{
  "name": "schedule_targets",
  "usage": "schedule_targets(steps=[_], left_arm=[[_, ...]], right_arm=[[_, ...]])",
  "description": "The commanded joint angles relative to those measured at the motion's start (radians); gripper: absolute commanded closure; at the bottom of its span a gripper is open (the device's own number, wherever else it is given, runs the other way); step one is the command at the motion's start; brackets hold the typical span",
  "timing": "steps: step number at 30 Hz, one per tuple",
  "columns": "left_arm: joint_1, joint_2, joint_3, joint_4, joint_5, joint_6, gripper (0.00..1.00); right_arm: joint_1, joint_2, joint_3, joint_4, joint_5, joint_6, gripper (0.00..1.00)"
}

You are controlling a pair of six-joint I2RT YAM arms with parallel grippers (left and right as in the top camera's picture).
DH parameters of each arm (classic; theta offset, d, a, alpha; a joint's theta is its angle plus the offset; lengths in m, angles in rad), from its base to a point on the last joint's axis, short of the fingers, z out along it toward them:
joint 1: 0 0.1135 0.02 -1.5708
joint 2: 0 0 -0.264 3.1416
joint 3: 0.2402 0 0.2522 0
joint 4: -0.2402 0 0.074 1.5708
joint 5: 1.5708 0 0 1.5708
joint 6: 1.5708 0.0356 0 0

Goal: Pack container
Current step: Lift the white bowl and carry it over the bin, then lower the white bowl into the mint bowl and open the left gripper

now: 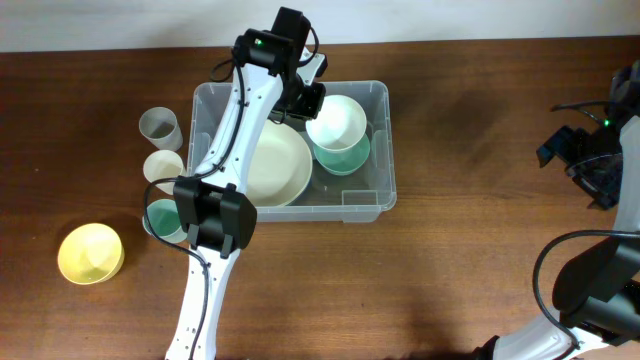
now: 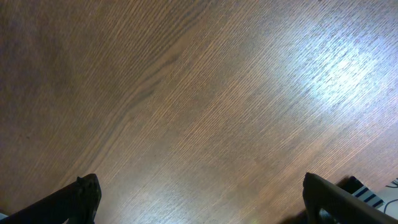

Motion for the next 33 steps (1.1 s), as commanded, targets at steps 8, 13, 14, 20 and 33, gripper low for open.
schedule_targets(steps=[8,13,14,20,33], left_arm=[[-0.016,0.018,0.003,-0.038,-0.002,0.015,0.96],[-0.027,0.018,0.003,-0.039,0.022,0.016,0.93],[-0.029,0.018,0.003,-0.039,0.023,0.016,0.93],[-0.031,0.018,0.003,-0.035,0.023,0.016,0.93],[-0.031,0.018,0.003,-0.047,0.047,0.015,0.93]], right_arm=[[0.001,0.003,-0.006,0.0,0.002,0.004,0.01],[0.001,0.003,-0.006,0.0,0.002,0.004,0.01],[0.001,0.003,-0.006,0.0,0.002,0.004,0.01],[0.001,0.003,-0.006,0.0,0.002,0.004,0.01],[0.001,0.003,-0.006,0.0,0.002,0.004,0.01]])
